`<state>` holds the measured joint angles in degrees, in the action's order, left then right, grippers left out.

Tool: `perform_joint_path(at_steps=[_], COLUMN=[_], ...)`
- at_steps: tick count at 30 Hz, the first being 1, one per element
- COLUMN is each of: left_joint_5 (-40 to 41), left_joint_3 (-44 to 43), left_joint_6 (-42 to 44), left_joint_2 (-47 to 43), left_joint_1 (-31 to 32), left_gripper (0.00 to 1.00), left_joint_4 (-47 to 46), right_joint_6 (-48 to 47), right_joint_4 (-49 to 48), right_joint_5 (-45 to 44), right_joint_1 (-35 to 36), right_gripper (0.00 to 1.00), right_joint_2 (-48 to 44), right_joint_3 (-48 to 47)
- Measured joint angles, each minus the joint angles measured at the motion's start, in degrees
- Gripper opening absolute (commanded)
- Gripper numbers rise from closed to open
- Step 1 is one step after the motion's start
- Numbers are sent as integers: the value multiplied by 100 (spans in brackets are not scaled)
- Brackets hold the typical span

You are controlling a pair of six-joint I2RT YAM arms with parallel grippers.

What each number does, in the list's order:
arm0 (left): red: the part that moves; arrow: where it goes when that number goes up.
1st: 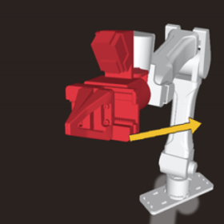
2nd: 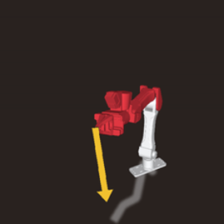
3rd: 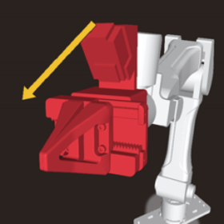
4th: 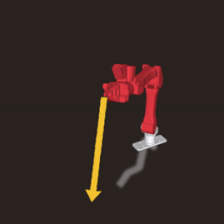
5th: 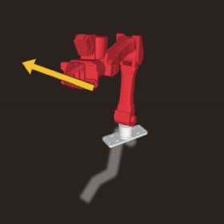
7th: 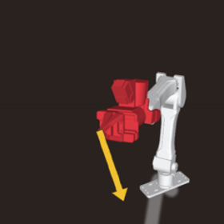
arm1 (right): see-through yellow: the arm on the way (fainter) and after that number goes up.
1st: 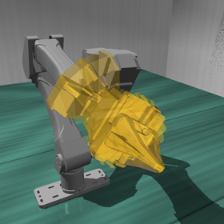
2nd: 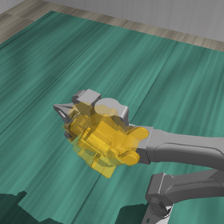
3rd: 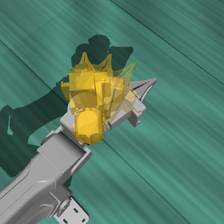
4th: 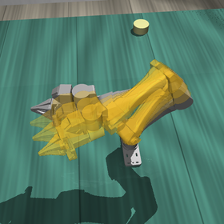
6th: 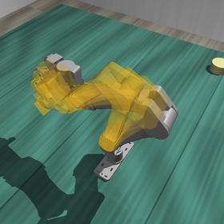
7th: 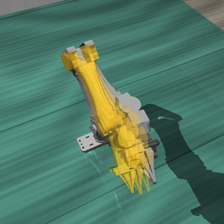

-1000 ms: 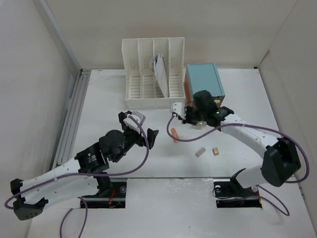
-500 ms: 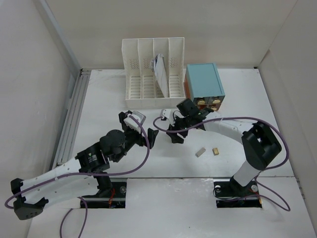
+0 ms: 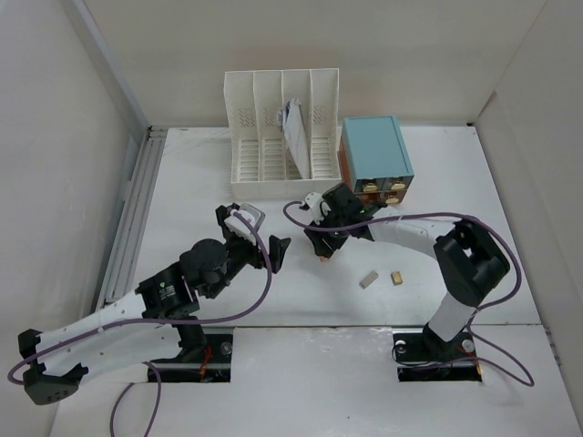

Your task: Organize the desk

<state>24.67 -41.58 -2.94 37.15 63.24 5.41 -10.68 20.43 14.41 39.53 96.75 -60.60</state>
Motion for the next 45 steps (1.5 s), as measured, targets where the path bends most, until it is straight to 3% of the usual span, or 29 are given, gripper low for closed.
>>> perform_joint_path(at_steps=[7,11,13,17,24,29,34,40,45], left_joint_5=[-4,-20,-28,-37,-46,-46,-48,-48,-48], left_joint_3=[0,0,0,0,0,0,0,0,0], left_joint_6=[-4,-7,-7,-7,-7,-7,-9,-9,-9], left_joint_2=[-22,-52,-59,-96,-111,-111,-111,-109,-94], left_joint_1=[0,0,0,0,0,0,0,0,0], left_gripper=[100,100,100,100,100,100,100,100,100], left_joint_4=[2,0,2,2,2,2,2,2,0], right_joint_6=[404,538,577,577,417,-39,-570,-879,-1073], right_joint_4=[-116,-157,-151,-87,146,223,337,251,229], right_joint_5=[-350,-619,-769,-1259,-1753,-1759,-1491,-1379,-1491], right_joint_1=[68,184,247,404,597,629,509,-103,-632], right_gripper=[58,37,32,30,1,0,0,0,0], right_joint_2=[660,885,914,927,1014,879,-44,-1021,-1255], right_joint_3=[-326,-560,-599,-647,-833,-772,-597,-599,-599])
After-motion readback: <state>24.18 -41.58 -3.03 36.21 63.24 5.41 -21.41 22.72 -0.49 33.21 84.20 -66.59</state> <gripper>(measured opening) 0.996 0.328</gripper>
